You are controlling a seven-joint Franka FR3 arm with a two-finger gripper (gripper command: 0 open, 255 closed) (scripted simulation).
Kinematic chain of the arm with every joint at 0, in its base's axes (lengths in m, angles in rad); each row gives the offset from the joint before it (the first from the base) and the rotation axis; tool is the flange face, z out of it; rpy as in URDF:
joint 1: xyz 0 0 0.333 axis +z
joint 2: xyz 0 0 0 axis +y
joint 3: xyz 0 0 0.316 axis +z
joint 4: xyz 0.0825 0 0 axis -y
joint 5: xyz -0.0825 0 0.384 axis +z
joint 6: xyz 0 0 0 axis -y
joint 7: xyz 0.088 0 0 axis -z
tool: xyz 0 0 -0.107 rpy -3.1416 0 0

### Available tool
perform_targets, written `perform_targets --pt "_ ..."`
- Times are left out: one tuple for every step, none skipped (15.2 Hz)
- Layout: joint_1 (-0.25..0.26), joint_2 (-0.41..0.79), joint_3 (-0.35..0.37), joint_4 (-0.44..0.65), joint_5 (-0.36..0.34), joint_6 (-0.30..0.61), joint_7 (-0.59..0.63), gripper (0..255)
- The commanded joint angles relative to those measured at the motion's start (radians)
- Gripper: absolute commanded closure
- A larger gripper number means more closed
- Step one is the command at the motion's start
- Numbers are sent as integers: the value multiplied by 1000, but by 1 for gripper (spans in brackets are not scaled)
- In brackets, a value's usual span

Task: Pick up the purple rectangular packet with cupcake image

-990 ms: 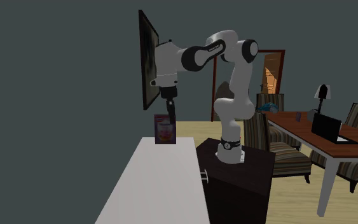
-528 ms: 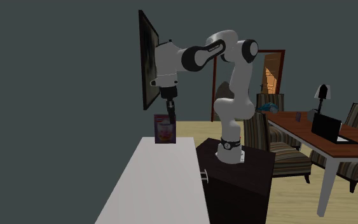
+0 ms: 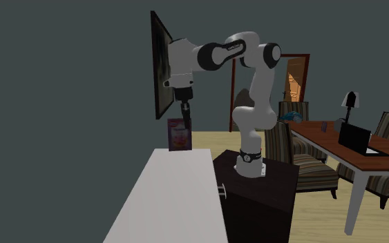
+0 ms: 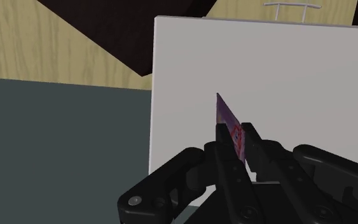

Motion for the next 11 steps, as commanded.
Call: perform_targets --pt "1 0 1 26 1 -27 2 255" --pt "1 -1 2 39 1 -40 2 255" --pt "1 -1 2 52 1 -54 3 255" --pt "1 -2 2 65 1 -67 3 255" --pt "2 -2 3 78 1 -80 3 255" --pt "2 -2 3 92 2 -94 3 255" --pt "2 -1 3 106 2 -107 4 255" --pt "2 -1 4 120 2 -121 4 255" --pt "2 0 4 134 2 -134 4 255" --pt "2 0 4 136 2 -136 4 255" --pt "2 0 4 136 2 -136 4 255"
